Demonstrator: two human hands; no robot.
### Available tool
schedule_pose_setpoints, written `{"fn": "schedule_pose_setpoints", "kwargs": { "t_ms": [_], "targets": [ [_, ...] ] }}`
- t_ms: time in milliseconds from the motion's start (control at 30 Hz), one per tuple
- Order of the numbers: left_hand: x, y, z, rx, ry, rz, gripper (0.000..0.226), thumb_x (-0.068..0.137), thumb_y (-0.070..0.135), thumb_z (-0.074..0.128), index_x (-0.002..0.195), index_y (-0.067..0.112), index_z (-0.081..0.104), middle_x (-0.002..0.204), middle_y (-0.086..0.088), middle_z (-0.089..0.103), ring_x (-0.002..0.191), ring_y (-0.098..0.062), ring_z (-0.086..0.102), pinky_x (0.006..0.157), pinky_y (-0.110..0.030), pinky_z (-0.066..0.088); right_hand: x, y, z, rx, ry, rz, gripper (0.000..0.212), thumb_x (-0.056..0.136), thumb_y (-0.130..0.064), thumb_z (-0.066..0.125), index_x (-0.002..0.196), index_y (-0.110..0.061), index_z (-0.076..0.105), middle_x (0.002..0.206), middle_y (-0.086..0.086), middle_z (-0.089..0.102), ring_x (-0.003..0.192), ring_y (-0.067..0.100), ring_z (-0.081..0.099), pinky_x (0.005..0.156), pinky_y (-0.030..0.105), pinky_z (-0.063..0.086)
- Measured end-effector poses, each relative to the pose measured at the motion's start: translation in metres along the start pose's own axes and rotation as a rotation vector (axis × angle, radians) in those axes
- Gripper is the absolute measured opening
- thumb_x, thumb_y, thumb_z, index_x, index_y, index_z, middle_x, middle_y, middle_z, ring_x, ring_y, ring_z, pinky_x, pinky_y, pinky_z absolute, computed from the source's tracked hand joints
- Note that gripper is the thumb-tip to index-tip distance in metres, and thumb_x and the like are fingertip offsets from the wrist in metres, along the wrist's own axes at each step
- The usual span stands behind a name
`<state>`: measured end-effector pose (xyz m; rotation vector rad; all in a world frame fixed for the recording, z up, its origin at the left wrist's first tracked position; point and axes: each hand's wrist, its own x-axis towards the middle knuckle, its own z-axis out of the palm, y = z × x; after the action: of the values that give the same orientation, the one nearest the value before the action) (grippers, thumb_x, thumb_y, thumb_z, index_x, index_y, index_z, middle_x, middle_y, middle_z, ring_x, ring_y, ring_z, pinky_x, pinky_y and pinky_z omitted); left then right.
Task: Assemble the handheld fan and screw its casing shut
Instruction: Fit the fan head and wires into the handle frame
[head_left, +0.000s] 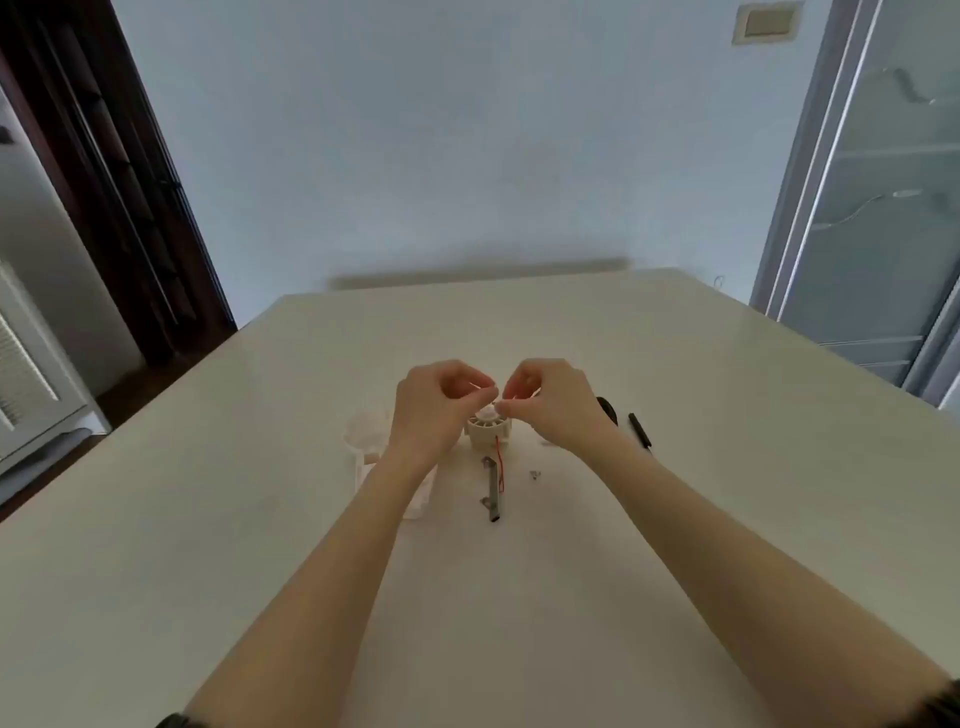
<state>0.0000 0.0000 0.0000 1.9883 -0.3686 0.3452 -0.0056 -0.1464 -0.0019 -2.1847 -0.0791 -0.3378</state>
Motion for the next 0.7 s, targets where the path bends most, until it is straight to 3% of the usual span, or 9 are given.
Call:
{"fn": "schedule_pose_setpoints", "kwargs": {
  "t_ms": [67,133,267,400,500,567,633,700],
  "targets": [
    [0.001,0.000,-0.002,-0.008,0.013,-0.036,0.005,0.077,0.012,0.074,0.078,0.017,0.073,0.066,0.002,0.071,0.059,-0.003,0.066,0.061,-0.012,0.052,0.002,-0.001,0.003,-0.009,-0.021,0.019,0.022,0.073,-0.024,0.077,0.088,-0.015,0.065,0.085,0.001,0.063,0.071,0.010,0.056,0.055,0.020,0.040],
    [0.000,-0.006,-0.002,-0.027,0.017,-0.060,0.007,0.079,0.005,0.071,0.080,0.012,0.073,0.067,-0.003,0.072,0.058,-0.009,0.068,0.063,-0.019,0.057,0.003,0.001,0.008,-0.049,-0.040,0.013,0.028,0.075,-0.026,0.075,0.099,-0.017,0.065,0.096,0.002,0.062,0.083,0.013,0.057,0.063,0.022,0.042],
    [0.001,-0.011,-0.003,0.034,0.021,-0.010,0.019,0.077,-0.005,0.067,0.086,0.010,0.076,0.076,0.003,0.072,0.070,-0.001,0.068,0.069,-0.011,0.053,0.006,0.005,0.016,-0.123,-0.077,-0.025,0.039,0.082,-0.028,0.068,0.120,-0.020,0.060,0.119,0.002,0.059,0.098,0.013,0.052,0.081,0.025,0.040],
    [0.001,-0.009,-0.004,0.053,0.064,-0.029,0.007,0.072,0.012,0.077,0.072,0.017,0.072,0.064,0.004,0.070,0.062,-0.008,0.068,0.065,-0.023,0.054,0.007,0.005,0.023,-0.145,-0.170,-0.024,0.059,0.081,-0.026,0.067,0.135,-0.018,0.048,0.137,0.003,0.052,0.121,0.019,0.051,0.098,0.032,0.042],
    [0.002,-0.009,-0.007,0.226,0.107,-0.046,0.027,0.084,0.040,0.065,0.066,0.021,0.071,0.057,0.007,0.068,0.060,-0.005,0.065,0.067,-0.024,0.049,0.006,0.005,0.025,-0.171,-0.201,-0.016,0.061,0.082,-0.028,0.067,0.138,-0.016,0.045,0.138,0.004,0.051,0.124,0.020,0.050,0.101,0.033,0.041],
    [0.004,-0.011,-0.009,0.267,0.104,-0.036,0.036,0.090,0.044,0.055,0.069,0.022,0.074,0.071,0.010,0.072,0.070,-0.001,0.063,0.078,-0.025,0.045,0.005,0.006,0.027,-0.168,-0.197,-0.006,0.059,0.084,-0.031,0.065,0.137,-0.016,0.045,0.138,0.004,0.051,0.125,0.020,0.049,0.103,0.036,0.041],
    [0.007,-0.015,-0.012,0.256,0.080,-0.042,0.030,0.092,0.037,0.055,0.081,0.019,0.077,0.093,0.009,0.071,0.085,-0.003,0.059,0.084,-0.025,0.042,0.005,0.006,0.027,-0.170,-0.180,-0.006,0.055,0.085,-0.031,0.064,0.135,-0.014,0.049,0.134,0.004,0.054,0.123,0.020,0.051,0.101,0.036,0.042],
    [0.009,-0.019,-0.014,0.244,0.058,-0.051,0.019,0.092,0.024,0.058,0.098,0.017,0.074,0.102,0.005,0.070,0.091,-0.006,0.060,0.084,-0.023,0.044,0.005,0.007,0.027,-0.180,-0.164,-0.015,0.050,0.085,-0.031,0.064,0.131,-0.012,0.052,0.130,0.005,0.057,0.120,0.020,0.052,0.099,0.035,0.043]
  ]
}}
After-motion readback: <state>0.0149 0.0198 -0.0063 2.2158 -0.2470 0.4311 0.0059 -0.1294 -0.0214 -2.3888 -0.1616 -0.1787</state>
